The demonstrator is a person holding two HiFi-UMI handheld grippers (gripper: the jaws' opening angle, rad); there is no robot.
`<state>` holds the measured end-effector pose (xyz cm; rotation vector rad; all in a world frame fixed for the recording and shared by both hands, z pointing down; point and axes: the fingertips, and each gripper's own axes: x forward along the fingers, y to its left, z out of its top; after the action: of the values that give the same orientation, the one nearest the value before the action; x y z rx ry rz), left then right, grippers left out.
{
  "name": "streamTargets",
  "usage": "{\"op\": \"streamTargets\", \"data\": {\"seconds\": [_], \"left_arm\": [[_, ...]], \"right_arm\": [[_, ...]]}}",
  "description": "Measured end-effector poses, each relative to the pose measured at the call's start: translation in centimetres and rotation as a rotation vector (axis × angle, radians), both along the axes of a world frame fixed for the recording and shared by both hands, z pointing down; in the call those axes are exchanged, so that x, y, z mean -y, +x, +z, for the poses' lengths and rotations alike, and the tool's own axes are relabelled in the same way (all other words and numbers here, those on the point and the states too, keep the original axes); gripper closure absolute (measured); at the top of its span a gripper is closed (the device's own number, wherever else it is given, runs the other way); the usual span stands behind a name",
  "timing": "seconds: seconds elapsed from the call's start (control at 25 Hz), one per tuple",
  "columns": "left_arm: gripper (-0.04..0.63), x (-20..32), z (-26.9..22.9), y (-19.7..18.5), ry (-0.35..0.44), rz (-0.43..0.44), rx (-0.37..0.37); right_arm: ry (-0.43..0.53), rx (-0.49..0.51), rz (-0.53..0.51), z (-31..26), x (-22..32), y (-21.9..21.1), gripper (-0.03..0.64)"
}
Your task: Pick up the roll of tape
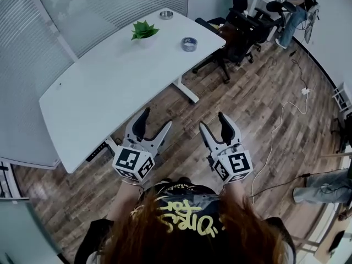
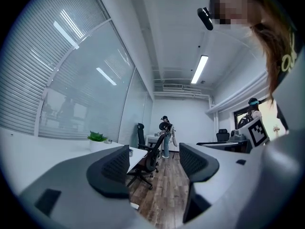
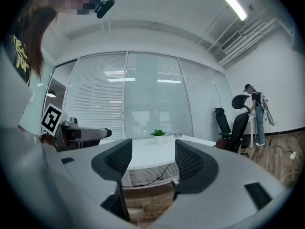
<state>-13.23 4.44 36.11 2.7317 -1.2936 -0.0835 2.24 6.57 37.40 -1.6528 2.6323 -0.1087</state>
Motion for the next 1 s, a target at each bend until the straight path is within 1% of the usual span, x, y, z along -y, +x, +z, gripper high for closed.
{"op": "streamTargets", "data": {"seconds": [0.16, 0.28, 0.48, 0.76, 0.88, 1.0], "left_arm": [[0.275, 0.6, 0.0, 0.2, -0.002, 0.022, 0.016], [0.275, 1.0, 0.2, 0.7, -0.008, 0.034, 0.01], [0.275, 1.6, 0.6, 2.8, -0.011, 0.046, -0.009], [0.275, 1.3, 1.9, 5.0, -0.026, 0.03, -0.013], [0.275, 2.1, 2.6, 5.0, -0.039, 0.026, -0.005], [0.275, 4.2, 3.0, 4.8, -0.031, 0.017, -0.009]], "right_arm": [[-0.003, 0.021, 0.006, 0.2, 0.6, -0.1, 0.353], [-0.004, 0.024, 0.008, 0.3, 0.9, 0.3, 0.352], [-0.004, 0.021, 0.024, 0.5, 1.2, 2.6, 0.352], [-0.02, 0.01, 0.015, 1.9, 1.4, 5.6, 0.353], [-0.035, 0.022, 0.01, 2.7, 2.4, 5.7, 0.353], [-0.02, 0.011, -0.002, 2.9, 4.2, 5.5, 0.353]]}}
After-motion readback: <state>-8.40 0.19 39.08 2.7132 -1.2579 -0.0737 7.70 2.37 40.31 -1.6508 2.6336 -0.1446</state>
